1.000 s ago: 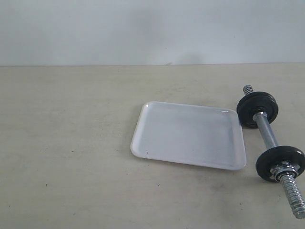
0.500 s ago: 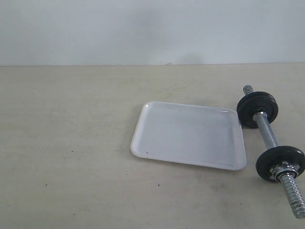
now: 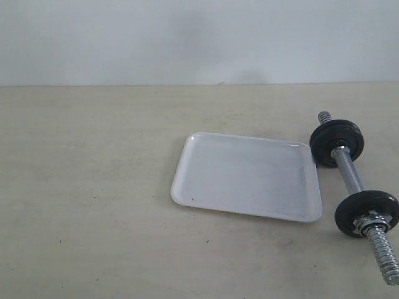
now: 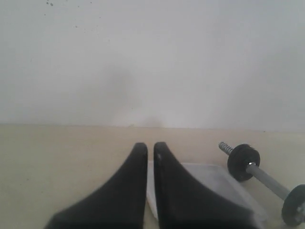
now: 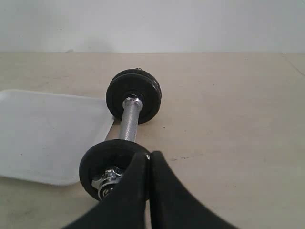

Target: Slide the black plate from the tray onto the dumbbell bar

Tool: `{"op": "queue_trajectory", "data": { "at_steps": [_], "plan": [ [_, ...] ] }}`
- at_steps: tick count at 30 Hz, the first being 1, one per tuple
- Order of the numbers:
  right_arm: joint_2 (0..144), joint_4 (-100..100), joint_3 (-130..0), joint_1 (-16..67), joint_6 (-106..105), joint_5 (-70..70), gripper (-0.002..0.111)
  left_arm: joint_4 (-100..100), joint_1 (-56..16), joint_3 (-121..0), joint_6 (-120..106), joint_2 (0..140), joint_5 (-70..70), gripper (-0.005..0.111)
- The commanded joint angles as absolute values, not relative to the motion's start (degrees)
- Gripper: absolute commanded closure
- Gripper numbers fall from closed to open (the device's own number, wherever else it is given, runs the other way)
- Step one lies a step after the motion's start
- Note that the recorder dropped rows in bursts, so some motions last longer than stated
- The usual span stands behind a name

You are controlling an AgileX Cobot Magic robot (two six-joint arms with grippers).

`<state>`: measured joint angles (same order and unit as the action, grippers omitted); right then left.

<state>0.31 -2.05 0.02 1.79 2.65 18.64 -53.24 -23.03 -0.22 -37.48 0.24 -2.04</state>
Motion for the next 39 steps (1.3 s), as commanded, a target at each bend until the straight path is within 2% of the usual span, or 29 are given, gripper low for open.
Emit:
{"op": "queue_trajectory", "data": {
  "at_steps": [1, 6, 18, 27, 30, 34, 39],
  "plan": [
    [0.00, -1.91, 0.00, 1.72, 2.82, 18.42, 0.108, -70.56, -22.93, 0.00, -37.40, 0.00, -0.88, 0.102],
    [0.00, -1.91, 0.00, 1.72, 2.82, 18.42, 0.108, -93.35, -22.93, 0.00, -37.40, 0.00, 0.00, 0.102],
    [0.00, -1.91, 0.00, 1.72, 2.82, 18.42, 0.108, -93.63, -22.68, 0.00, -39.11, 0.00, 4.59, 0.102],
    [0.00, -1.91, 0.00, 1.72, 2.82, 18.42, 0.108, -93.39, -11.90, 0.00, -52.36, 0.00, 5.15, 0.102],
    [0.00, -1.91, 0.00, 1.72, 2.82, 18.42, 0.108, -93.39, -3.71, 0.00, -70.01, 0.00, 5.61, 0.102],
    [0.00, -1.91, 0.00, 1.72, 2.82, 18.42, 0.108, -93.39, 1.77, 0.00, -84.90, 0.00, 7.76, 0.102],
    [0.00, -1.91, 0.00, 1.72, 2.82, 18.42, 0.108, -93.96, 2.23, 0.00, -88.43, 0.00, 10.48, 0.102]
  ]
}}
